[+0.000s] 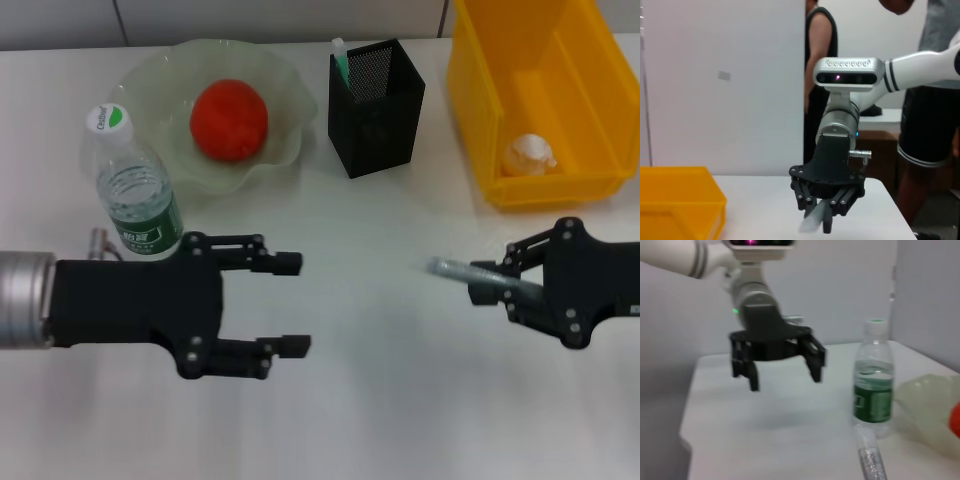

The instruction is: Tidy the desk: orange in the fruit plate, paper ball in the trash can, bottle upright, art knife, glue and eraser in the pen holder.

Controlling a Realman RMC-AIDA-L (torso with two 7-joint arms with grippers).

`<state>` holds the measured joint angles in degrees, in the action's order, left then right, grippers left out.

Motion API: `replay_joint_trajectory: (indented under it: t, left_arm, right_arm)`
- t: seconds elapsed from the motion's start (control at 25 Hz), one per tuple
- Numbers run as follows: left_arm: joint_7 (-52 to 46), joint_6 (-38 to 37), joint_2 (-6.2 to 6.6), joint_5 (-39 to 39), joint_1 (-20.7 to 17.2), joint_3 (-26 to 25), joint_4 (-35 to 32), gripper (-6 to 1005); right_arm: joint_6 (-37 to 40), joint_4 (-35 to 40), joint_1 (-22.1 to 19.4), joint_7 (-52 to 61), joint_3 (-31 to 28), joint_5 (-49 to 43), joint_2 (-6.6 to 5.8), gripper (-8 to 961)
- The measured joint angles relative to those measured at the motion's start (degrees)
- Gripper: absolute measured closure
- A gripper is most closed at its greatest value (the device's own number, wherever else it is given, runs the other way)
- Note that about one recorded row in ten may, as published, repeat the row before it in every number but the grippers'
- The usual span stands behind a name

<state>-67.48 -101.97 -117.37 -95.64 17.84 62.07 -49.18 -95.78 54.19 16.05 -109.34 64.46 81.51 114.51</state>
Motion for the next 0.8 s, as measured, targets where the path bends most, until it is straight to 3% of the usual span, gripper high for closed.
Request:
replay_joint_trajectory:
  t: [0.08,0.2,0.28,0.8]
  left_arm:
    - [-0.1,0.0,-1.18,-3.2,3.1,0.4,-0.6,276]
    - [-0.1,0.1,-1.19,-3.2,3.6,0.4,-0.5,276]
    - [-0.1,0.5,-1.19,-3.2,3.9,0.4,-0.5,278]
    - [-0.1,0.9,-1.29,-3.4,5.2,1.2,1.7,307]
  right_arm:
    - [-0.8,0.4,0.0,0.2,0.7,-0.2,0.3,736]
    - [-1.2,0.6,0.3,0.4,1.1,-0.8,0.84,734]
    - [-2.3,0.7,1.1,0.5,1.3,-2.4,1.94,732]
    - [-3.2,0.7,2.9,0.4,3.3,-3.2,3.94,722]
